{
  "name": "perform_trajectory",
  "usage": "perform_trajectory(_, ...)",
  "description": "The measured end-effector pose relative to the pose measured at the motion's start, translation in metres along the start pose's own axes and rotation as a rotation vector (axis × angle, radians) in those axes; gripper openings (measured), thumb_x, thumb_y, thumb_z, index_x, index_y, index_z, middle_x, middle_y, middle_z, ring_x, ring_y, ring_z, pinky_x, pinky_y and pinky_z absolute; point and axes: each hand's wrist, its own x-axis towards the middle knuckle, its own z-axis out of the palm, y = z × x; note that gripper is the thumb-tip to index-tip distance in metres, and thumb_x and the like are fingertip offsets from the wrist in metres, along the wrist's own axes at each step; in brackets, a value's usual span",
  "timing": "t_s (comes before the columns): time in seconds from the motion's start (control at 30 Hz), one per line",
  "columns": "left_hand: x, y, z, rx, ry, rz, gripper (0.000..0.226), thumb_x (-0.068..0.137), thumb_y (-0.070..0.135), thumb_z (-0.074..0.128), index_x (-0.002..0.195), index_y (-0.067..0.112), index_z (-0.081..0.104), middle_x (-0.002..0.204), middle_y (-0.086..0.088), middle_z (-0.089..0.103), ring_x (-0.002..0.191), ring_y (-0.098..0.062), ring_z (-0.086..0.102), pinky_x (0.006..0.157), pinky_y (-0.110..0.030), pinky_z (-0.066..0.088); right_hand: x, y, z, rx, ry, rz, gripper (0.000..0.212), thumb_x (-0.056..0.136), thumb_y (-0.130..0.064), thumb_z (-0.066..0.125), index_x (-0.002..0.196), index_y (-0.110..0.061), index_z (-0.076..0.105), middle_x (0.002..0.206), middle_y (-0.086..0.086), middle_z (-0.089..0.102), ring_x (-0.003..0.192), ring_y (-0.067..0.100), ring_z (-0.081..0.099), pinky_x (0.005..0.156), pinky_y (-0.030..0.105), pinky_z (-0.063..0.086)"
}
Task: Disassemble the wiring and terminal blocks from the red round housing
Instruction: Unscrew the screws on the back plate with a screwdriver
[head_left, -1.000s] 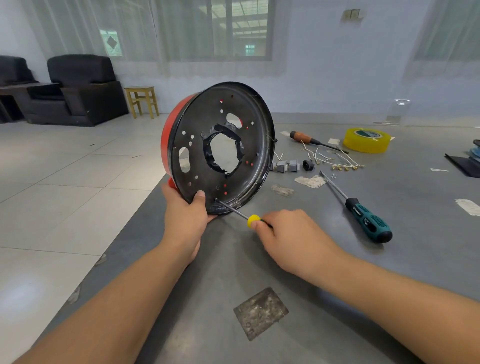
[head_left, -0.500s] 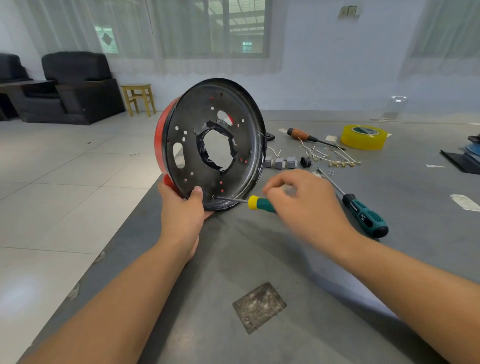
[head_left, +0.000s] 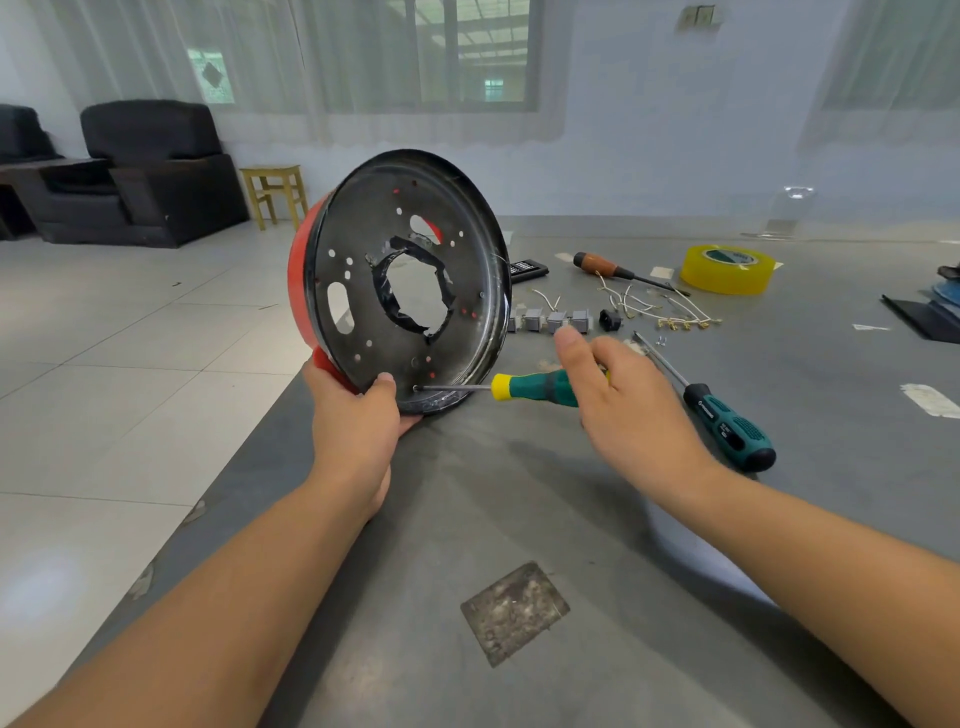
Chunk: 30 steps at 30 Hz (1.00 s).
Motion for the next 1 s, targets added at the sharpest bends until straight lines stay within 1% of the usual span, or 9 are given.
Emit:
perform_trajectory(0.1,0.001,-0.001,0.001,0.007,-0.005,-0.003,0.055,0.101,-0.002,0.054,0.139,0.036,0.042,0.121,0.023,0.059,0.105,-0.008,0.069,0.076,-0.039,0.065,-0.002,-0.001,-0.009,-0.16,0.005,-0.324,0.027,0.096,-0.062,0.046,0.094,-0.035,0.05,0.069,-0.008,0.059,0.066,0.01,0.055,0.053,0.027,0.042)
perform_trajectory(0.23,0.003,-0.002,0.0,-0.01,0.009,-0.026,0.057,0.101,-0.003,0.054,0.142,0.034,0.042,0.125,0.019,0.059,0.11,-0.013,0.068,0.074,-0.041,0.065,-0.004,0.002,-0.015,-0.312,-0.012,-0.822,0.022,0.096,-0.04,0.06,0.111,-0.024,0.058,0.098,-0.009,0.054,0.085,0.007,0.048,0.075,0.02,0.041)
perform_trajectory(0.37,0.001,-0.001,0.0,-0.009,-0.002,-0.027,0.055,0.101,-0.004,0.054,0.137,0.037,0.043,0.125,0.018,0.06,0.112,-0.014,0.068,0.074,-0.04,0.065,-0.008,0.005,-0.007,0.024,-0.018,-0.541,0.033,0.091,-0.034,0.071,0.116,-0.029,0.05,0.101,-0.018,0.053,0.094,-0.001,0.053,0.078,0.008,0.039)
perform_trajectory(0.47,0.0,0.0,0.0,-0.022,-0.004,-0.032,0.055,0.102,-0.004,0.053,0.136,0.037,0.043,0.126,0.018,0.059,0.113,-0.014,0.067,0.075,-0.04,0.065,-0.007,0.005,-0.007,0.032,0.019,-0.334,0.034,0.097,-0.064,0.042,0.118,-0.037,0.044,0.082,-0.013,0.061,0.074,0.003,0.059,0.063,0.018,0.048)
perform_trajectory(0.53,0.0,0.0,0.001,-0.023,0.0,-0.033,0.056,0.102,-0.004,0.053,0.139,0.036,0.042,0.126,0.019,0.058,0.112,-0.013,0.066,0.075,-0.041,0.065,-0.004,0.006,-0.009,-0.114,0.051,-0.342,0.036,0.1,-0.066,0.026,0.113,-0.037,0.044,0.069,-0.008,0.061,0.062,0.009,0.06,0.06,0.039,0.053)
perform_trajectory(0.6,0.0,0.0,0.001,-0.02,0.001,-0.032,0.056,0.102,-0.004,0.053,0.139,0.036,0.041,0.125,0.019,0.058,0.111,-0.013,0.066,0.075,-0.04,0.065,-0.003,0.009,-0.009,-0.209,0.07,-0.426,0.029,0.102,-0.057,0.028,0.11,-0.036,0.046,0.069,-0.008,0.06,0.06,0.01,0.058,0.058,0.043,0.052)
perform_trajectory(0.8,0.0,0.001,0.002,-0.026,0.0,-0.053,0.057,0.102,-0.006,0.053,0.136,0.038,0.043,0.127,0.017,0.059,0.114,-0.018,0.068,0.077,-0.045,0.066,-0.004,0.01,-0.01,-0.159,0.021,-0.813,0.032,0.089,-0.018,0.061,0.12,-0.015,0.052,0.108,-0.001,0.05,0.093,0.008,0.048,0.08,0.018,0.044)
perform_trajectory(0.87,-0.001,0.0,0.001,-0.014,-0.011,-0.053,0.058,0.102,-0.005,0.054,0.14,0.038,0.043,0.13,0.015,0.06,0.116,-0.021,0.068,0.082,-0.049,0.065,-0.006,0.008,-0.011,-0.132,0.027,-0.811,0.033,0.094,-0.026,0.058,0.126,-0.017,0.052,0.103,-0.006,0.052,0.089,0.007,0.05,0.075,0.019,0.044)
perform_trajectory(1.0,-0.002,0.001,0.001,-0.006,-0.021,-0.057,0.06,0.102,-0.005,0.054,0.145,0.035,0.042,0.135,0.012,0.06,0.118,-0.022,0.067,0.084,-0.052,0.065,-0.006,0.004,-0.012,-0.429,0.271,-0.613,0.047,0.106,-0.055,0.023,0.14,-0.029,0.043,0.063,-0.018,0.044,0.053,0.004,0.042,0.047,0.026,0.032)
